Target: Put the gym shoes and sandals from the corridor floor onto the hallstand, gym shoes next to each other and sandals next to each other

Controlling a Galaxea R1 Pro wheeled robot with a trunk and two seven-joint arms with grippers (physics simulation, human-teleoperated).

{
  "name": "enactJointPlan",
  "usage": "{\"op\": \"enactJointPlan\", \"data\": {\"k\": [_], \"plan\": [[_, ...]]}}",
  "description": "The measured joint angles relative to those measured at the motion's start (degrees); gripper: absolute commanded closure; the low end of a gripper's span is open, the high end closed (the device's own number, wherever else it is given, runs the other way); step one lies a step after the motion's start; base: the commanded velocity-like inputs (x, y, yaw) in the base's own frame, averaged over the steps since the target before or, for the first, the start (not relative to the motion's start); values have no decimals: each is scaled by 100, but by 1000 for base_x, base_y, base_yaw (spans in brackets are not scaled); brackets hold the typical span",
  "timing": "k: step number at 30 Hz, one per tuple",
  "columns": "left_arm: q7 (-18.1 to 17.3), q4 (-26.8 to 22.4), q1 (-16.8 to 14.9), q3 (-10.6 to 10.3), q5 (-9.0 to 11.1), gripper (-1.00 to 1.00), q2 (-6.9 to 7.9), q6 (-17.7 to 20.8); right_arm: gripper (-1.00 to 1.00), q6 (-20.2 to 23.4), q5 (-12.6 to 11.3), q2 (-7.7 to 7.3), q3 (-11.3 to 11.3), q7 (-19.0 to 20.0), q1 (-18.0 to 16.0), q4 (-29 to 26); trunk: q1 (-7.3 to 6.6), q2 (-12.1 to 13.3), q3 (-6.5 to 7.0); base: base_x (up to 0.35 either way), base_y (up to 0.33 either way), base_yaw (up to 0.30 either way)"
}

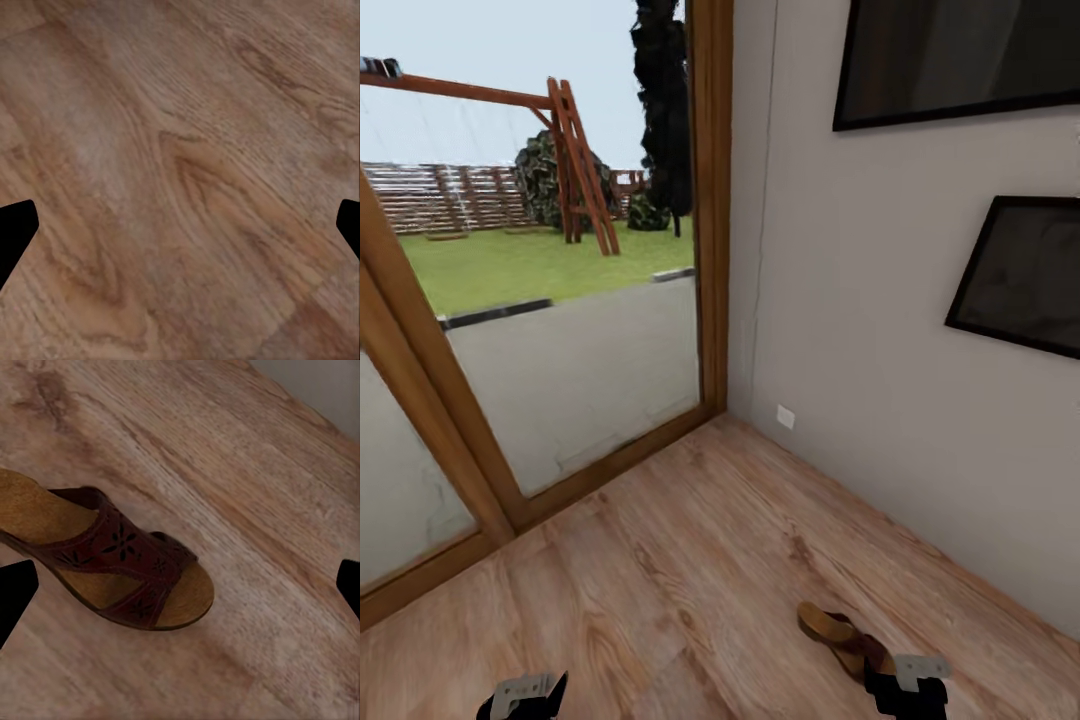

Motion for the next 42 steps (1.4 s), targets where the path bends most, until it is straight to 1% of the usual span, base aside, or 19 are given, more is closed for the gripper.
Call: {"op": "enactJointPlan", "data": {"k": [10, 15, 42], "plan": [[0, 0, 0, 0, 0, -100, 0, 0, -100, 0, 0, 1, 0, 0, 0, 0, 0, 0, 35, 149, 276, -238], [0, 1, 0, 0, -4, -100, 0, 0, -100, -1, 0, 0, 0, -4, 0, 0, 1, 0, 53, 105, 158, -238], [0, 2, 0, 1, -8, -100, 0, -3, -100, -2, 0, 0, 1, -5, 0, 0, 2, 0, 147, 10, 14, -238]]}}
